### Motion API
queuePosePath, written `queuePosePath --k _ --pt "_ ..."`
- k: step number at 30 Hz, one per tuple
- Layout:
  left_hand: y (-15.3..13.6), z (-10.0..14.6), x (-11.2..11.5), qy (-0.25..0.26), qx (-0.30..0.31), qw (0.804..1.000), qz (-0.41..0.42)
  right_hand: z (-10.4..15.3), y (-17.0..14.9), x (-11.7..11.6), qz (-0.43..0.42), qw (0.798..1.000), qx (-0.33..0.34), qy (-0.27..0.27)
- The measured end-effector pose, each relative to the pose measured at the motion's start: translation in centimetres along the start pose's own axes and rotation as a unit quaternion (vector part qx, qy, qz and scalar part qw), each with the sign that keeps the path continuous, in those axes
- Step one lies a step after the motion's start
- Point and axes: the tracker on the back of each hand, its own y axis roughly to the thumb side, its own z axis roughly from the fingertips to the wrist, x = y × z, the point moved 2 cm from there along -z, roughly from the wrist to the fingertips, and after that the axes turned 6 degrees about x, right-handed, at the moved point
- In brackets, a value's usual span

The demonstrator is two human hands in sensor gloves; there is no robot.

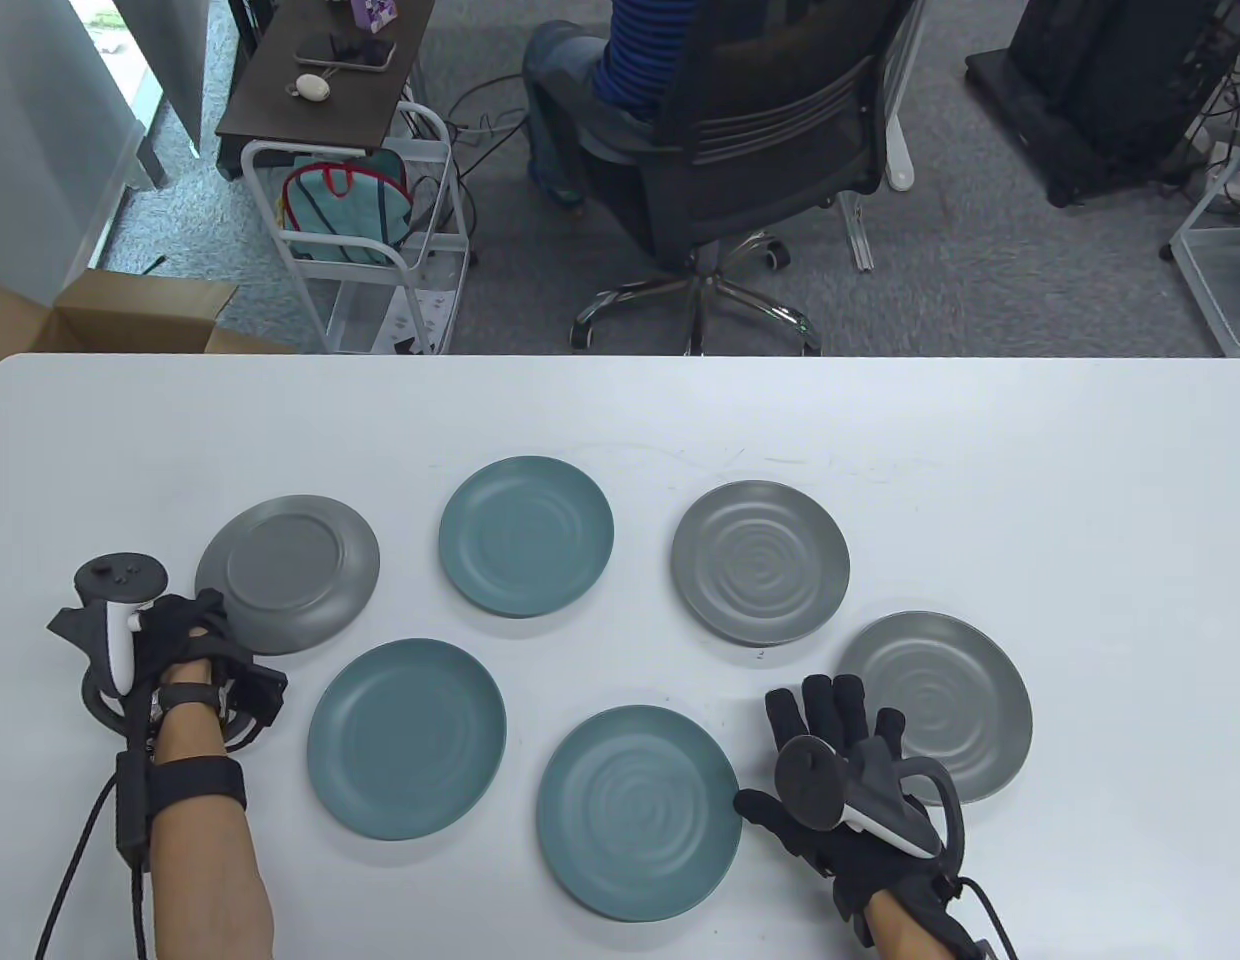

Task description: Flip plate to back facing up

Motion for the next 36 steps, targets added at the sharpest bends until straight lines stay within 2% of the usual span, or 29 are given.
queuePosePath --k 7,21,36 --pt "0.3 -0.1 -0.1 0.003 -0.002 1.0 -0.027 0.0 0.1 0.0 0.002 1.0 0.0 0.002" --pt "1.6 0.3 -0.1 0.023 0.009 0.99 -0.136 0.0 0.2 0.0 0.004 1.0 0.001 -0.001" --pt "1.5 0.3 -0.3 0.021 0.012 0.99 -0.138 0.0 0.2 0.0 0.005 1.0 0.004 -0.006"
